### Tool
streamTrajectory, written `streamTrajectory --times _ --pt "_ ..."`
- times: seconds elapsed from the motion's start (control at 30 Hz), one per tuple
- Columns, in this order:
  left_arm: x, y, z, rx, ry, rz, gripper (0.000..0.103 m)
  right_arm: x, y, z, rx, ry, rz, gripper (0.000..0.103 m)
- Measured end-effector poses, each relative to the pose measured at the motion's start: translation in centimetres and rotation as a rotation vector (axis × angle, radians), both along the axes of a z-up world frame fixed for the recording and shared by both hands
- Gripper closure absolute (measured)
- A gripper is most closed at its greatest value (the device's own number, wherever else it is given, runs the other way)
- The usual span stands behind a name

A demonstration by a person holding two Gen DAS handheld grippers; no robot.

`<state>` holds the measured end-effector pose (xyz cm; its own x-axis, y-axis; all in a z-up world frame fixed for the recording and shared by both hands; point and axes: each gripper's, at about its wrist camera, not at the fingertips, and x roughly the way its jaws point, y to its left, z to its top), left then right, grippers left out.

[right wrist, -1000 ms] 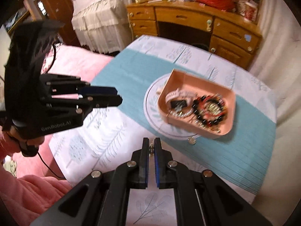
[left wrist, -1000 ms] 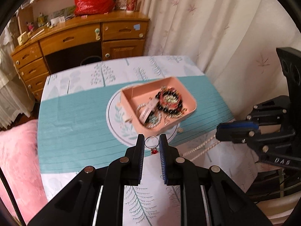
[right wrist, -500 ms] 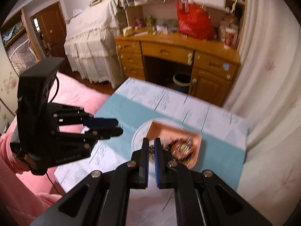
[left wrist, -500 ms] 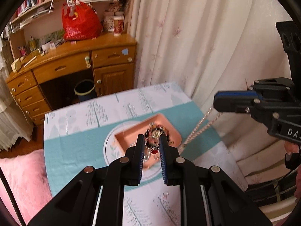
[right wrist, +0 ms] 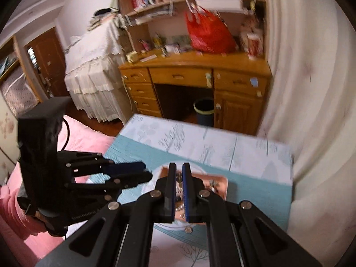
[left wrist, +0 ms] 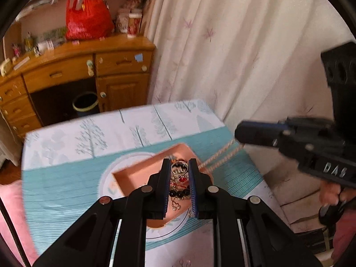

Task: Organize jewelry
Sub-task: 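Carry the ring and pearl strand over the pink tray and open both grippers, then grasp the round silver brooch with the right gripper while the left gripper grasps another ring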

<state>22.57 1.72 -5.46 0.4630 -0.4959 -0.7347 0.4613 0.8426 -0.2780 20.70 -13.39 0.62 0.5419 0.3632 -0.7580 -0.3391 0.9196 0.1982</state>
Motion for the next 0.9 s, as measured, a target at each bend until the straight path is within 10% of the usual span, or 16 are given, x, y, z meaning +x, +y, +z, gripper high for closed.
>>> streamTrajectory --times 0.1,0.17,0.33,0.9 --pt "0.9 -1.1 -4.0 0.023 0.050 -0.004 0.084 0.2 -1.0 -4.6 0.030 0.037 -0.058 0.098" --pt "1.3 -1.7 -6.1 0.063 0.084 0.001 0.055 0.2 -1.4 -7.1 0.011 0.051 -0.084 0.095" --pt "1.6 -1.6 -7.5 0.071 0.115 0.022 0.033 -0.3 -2.3 -10.6 -0.002 0.096 -0.115 0.074" --pt "-4.3 3.4 -8.3 0.055 0.179 0.118 0.031 -4.7 -3.1 -13.4 -0.039 -0.016 -0.156 0.039"
